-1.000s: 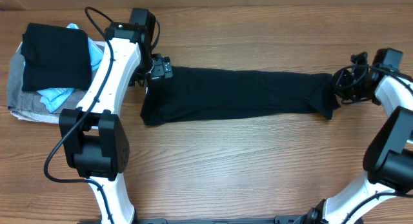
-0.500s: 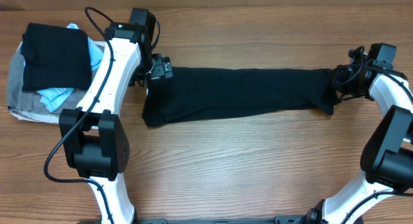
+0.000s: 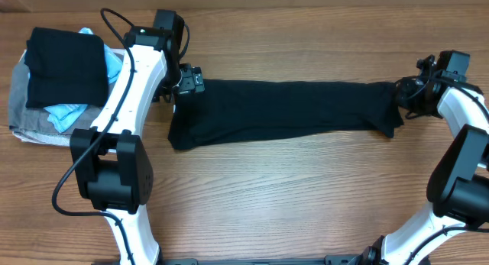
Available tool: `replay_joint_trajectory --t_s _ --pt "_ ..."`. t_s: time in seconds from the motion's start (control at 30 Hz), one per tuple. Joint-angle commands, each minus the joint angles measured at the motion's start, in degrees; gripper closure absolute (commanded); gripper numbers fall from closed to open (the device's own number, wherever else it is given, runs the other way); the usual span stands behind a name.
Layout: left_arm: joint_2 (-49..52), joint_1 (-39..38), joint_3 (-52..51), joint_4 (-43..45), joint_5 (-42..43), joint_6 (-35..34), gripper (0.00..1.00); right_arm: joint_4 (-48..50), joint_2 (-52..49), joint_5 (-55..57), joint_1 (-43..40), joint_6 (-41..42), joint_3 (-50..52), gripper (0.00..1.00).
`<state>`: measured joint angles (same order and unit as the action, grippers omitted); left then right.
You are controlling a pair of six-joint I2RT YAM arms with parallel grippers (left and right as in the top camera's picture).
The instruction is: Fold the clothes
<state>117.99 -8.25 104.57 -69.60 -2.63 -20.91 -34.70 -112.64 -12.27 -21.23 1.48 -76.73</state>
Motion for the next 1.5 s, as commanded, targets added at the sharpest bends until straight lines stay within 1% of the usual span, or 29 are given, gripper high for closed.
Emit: replay_joint_trajectory --t_s 0.0,0.13,0.2,0.23,0.27,0.3,0.4,0.6,0.7,0.83,0.97,1.03,1.13,1.2,1.3,1.37,1.43,1.47 --pt "-0.2 -0.1 -0.3 0.0 -0.3 -0.5 0.0 -1.9 3.3 -5.4 0.0 1.8 -3.9 0.65" --pt "-0.2 -0.1 -0.3 0.0 -0.3 -0.5 0.0 -7.8 6.2 -10.1 0.1 3.5 -6.9 0.63" --pt "-0.2 -0.1 -0.3 0.0 -0.3 -0.5 0.0 -11.6 7.0 -12.1 0.2 3.5 -7.3 0.65" --pt "-0.2 -0.1 -0.3 0.0 -0.3 -0.5 0.0 -13.6 7.0 -12.5 0.2 3.5 -7.3 0.77" --pt "-0.2 -0.1 -0.3 0.0 -0.3 -0.5 0.0 -15.4 7.0 -12.3 0.2 3.4 -7.1 0.92" --pt "-0.2 -0.1 -0.3 0.0 -0.3 -0.5 0.0 -16.6 6.8 -12.0 0.2 3.4 -6.5 0.96" --pt "-0.2 -0.1 -0.3 0.0 -0.3 -0.5 0.0 -16.7 6.8 -11.8 0.2 3.2 -2.9 0.96" --pt "-0.2 -0.1 -0.3 0.0 -0.3 -0.5 0.0 -9.5 6.4 -11.8 0.2 3.2 6.2 0.96" --pt "-0.2 -0.1 -0.3 0.0 -0.3 -0.5 0.0 -7.7 6.3 -10.8 0.2 3.3 9.3 0.96" --pt "-0.2 -0.1 -0.3 0.0 -0.3 -0.5 0.0 -8.2 6.3 -3.6 0.2 3.9 11.2 0.96" --pt "-0.2 -0.1 -0.3 0.0 -0.3 -0.5 0.0 -7.5 6.3 5.7 0.2 9.7 12.8 0.96" --pt "-0.2 -0.1 -0.3 0.0 -0.3 -0.5 0.0 -6.5 6.3 7.8 0.2 11.0 13.2 0.96" --pt "-0.2 -0.1 -0.3 0.0 -0.3 -0.5 0.0 -4.7 6.3 6.9 0.2 11.0 13.2 0.96" --pt "-0.2 -0.1 -0.3 0.0 -0.3 -0.5 0.0 -4.8 6.4 3.1 0.2 10.6 11.8 0.92" --pt "-0.2 -0.1 -0.3 0.0 -0.3 -0.5 0.0 -8.2 6.6 -1.0 0.2 10.5 7.0 0.87" --pt "-0.2 -0.1 -0.3 0.0 -0.3 -0.5 0.0 -12.3 6.6 -2.3 0.2 10.5 1.7 0.84" --pt "-0.2 -0.1 -0.3 0.0 -0.3 -0.5 0.0 -16.0 6.6 -2.4 0.2 9.9 -3.2 0.75" --pt "-0.2 -0.1 -0.3 0.0 -0.3 -0.5 0.0 -17.5 6.6 -2.4 0.3 8.7 -5.4 0.64"
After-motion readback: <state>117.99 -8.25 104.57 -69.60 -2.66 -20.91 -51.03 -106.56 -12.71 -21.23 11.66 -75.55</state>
